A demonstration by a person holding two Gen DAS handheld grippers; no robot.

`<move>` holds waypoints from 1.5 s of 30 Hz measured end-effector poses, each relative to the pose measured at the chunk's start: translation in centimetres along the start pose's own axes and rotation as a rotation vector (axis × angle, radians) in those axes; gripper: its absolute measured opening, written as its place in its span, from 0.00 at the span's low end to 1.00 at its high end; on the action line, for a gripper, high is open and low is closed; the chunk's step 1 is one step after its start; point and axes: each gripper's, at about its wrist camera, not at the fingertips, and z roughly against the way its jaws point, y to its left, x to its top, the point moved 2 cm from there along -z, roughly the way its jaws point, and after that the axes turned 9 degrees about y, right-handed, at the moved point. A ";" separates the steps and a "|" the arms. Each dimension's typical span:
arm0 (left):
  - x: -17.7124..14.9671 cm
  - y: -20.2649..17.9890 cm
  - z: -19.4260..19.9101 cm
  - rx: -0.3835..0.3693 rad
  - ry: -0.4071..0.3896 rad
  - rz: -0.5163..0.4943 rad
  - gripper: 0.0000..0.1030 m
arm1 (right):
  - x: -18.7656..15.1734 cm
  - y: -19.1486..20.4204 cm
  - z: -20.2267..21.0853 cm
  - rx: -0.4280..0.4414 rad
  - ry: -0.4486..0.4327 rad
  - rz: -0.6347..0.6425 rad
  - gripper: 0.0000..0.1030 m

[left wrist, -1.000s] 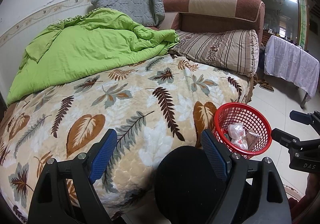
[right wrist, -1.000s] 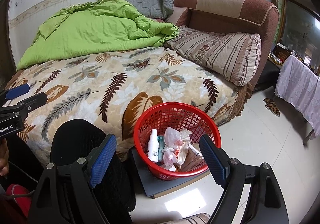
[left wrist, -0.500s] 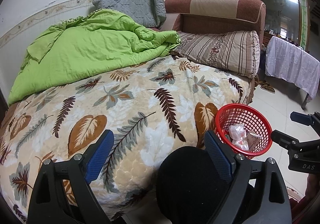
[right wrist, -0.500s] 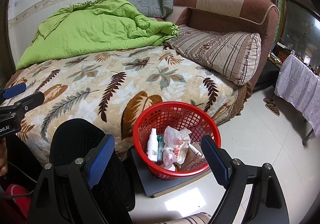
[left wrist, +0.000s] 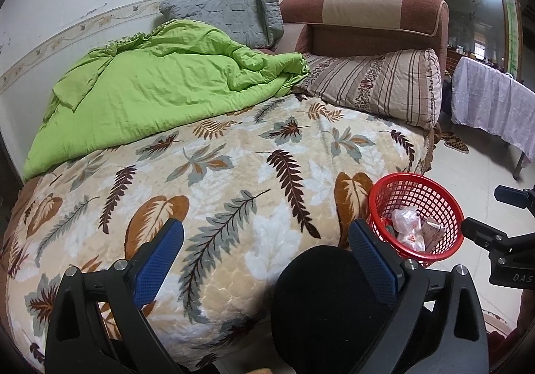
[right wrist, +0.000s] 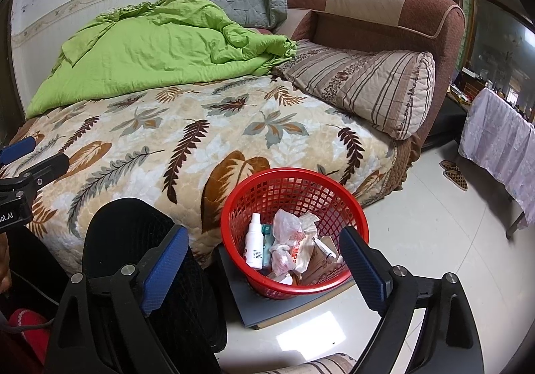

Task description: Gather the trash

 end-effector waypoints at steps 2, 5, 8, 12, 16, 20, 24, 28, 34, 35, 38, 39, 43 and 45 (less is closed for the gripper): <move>0.0 0.2 -0.1 0.006 0.001 0.008 0.95 | 0.0 -0.1 -0.1 0.001 0.002 -0.003 0.91; -0.1 0.3 0.0 0.016 0.001 0.015 0.96 | -0.1 -0.1 0.0 0.001 0.002 -0.001 0.91; -0.2 0.3 0.0 0.022 0.000 0.018 0.96 | 0.0 0.0 0.0 0.000 0.003 -0.002 0.91; -0.2 0.4 -0.2 0.024 0.001 0.028 0.96 | 0.0 0.1 -0.1 0.000 0.005 -0.003 0.91; -0.3 0.6 -0.3 0.025 0.003 0.034 0.96 | 0.0 0.2 -0.1 -0.002 0.008 0.001 0.91; -0.3 0.7 -0.3 0.024 0.005 0.035 0.96 | 0.0 0.3 -0.3 -0.002 0.011 0.007 0.91; -0.6 1.1 -0.7 0.026 0.012 0.053 0.96 | 0.0 0.4 -0.6 -0.002 0.018 0.015 0.91; -0.7 1.6 -1.2 0.031 0.027 0.070 0.96 | 0.3 0.6 -1.0 0.002 0.025 0.025 0.91; -1.2 3.8 -2.2 0.064 0.060 0.124 0.96 | 3.0 1.9 -2.6 0.043 0.023 0.058 0.92; -1.3 4.5 -2.4 0.077 0.067 0.141 0.96 | 4.0 2.8 -3.2 0.053 0.026 0.084 0.94; -1.9 8.4 -3.6 0.139 0.103 0.236 0.96 | 6.5 5.2 -5.4 0.071 0.037 0.148 0.94; -2.1 9.4 -3.9 0.162 0.110 0.260 0.96 | 7.4 6.1 -6.2 0.090 0.046 0.158 0.94; -3.1 15.5 -5.8 0.291 0.162 0.370 0.96 | 11.4 11.2 -11.2 0.169 0.097 0.202 0.95; -3.4 18.3 -7.0 0.319 0.192 0.413 0.96 | 13.4 14.7 -14.2 0.189 0.126 0.237 0.95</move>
